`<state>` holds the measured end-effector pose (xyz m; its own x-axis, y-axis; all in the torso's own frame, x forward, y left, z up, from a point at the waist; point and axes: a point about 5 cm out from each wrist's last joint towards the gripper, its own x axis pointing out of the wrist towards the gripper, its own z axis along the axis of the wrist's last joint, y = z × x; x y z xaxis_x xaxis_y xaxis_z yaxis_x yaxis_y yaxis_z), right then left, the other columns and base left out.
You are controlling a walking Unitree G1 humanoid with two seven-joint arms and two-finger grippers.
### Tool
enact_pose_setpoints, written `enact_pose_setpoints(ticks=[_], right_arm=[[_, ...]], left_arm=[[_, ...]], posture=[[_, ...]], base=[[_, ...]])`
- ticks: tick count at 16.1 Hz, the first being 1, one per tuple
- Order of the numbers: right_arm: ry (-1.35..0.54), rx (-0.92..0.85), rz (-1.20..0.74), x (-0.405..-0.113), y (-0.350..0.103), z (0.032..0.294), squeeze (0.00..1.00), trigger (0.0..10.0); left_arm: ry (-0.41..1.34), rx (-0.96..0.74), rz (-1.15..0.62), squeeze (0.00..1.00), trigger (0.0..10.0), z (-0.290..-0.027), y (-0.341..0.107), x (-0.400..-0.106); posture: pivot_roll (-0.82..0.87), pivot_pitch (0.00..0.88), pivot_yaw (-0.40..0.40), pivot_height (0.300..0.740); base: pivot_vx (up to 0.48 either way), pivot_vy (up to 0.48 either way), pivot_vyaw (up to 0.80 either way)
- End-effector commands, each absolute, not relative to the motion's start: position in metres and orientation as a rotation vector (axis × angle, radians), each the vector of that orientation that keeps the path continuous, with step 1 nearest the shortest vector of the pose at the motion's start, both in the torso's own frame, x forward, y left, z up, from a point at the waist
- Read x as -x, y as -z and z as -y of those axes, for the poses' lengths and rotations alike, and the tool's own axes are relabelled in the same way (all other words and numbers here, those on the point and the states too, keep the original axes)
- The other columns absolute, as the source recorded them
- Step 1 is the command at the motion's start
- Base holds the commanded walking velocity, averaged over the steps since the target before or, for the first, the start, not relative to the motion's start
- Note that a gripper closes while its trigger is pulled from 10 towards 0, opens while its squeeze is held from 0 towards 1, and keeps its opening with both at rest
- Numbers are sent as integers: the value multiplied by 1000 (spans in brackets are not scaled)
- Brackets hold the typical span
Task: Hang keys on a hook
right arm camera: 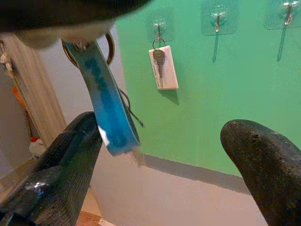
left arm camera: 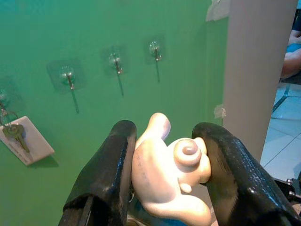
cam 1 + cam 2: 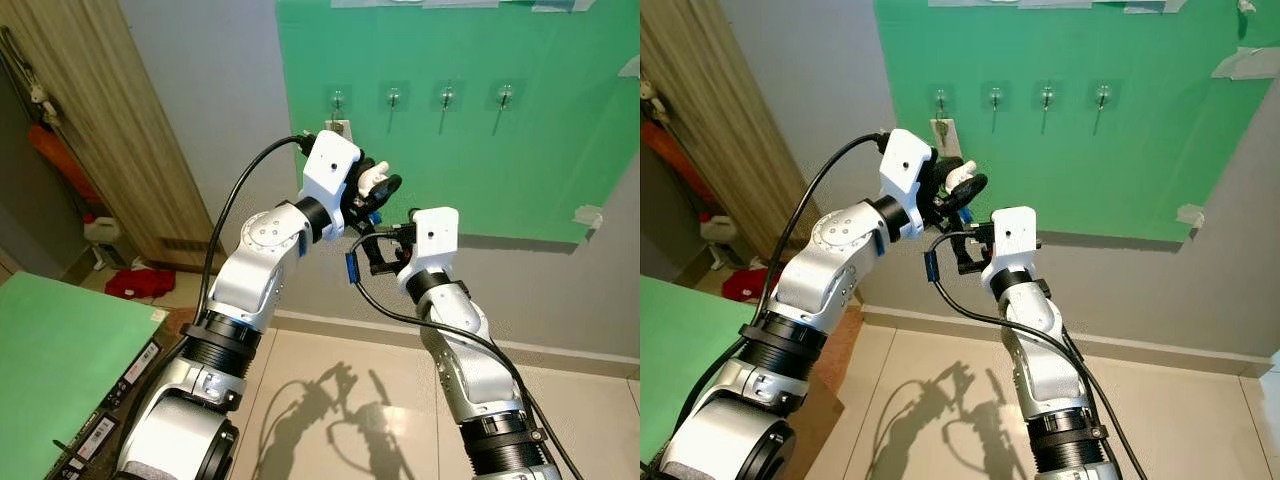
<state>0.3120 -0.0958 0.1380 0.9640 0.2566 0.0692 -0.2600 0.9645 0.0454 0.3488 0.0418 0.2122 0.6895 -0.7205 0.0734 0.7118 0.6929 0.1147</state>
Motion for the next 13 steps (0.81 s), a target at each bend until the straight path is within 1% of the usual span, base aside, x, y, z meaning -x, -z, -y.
enact_pose_setpoints(ticks=[1,5,6,7,13], right_arm=[[-270,-75,90,-315,-146,92,0,10000],[-278,-91,82,-315,-144,87,0,10000],[-281,-102,84,-315,-145,86,875,10000],[-283,-103,83,-314,-145,86,1000,10000],[-278,-93,68,-314,-141,88,1000,10000]], left_arm=[[798,-104,144,0,0,-43,-221,-351],[806,-106,146,0,0,-42,-220,-350],[809,-107,146,0,0,-42,-220,-350],[809,-108,146,0,0,-42,-220,-350],[806,-110,141,0,0,-43,-218,-350]], posture=[[-180,0,137,740],[-176,0,138,740],[-175,0,137,740],[-175,0,136,740],[-178,0,136,740]], base=[[0,0,0],[0,0,0],[0,0,0],[0,0,0],[0,0,0]])
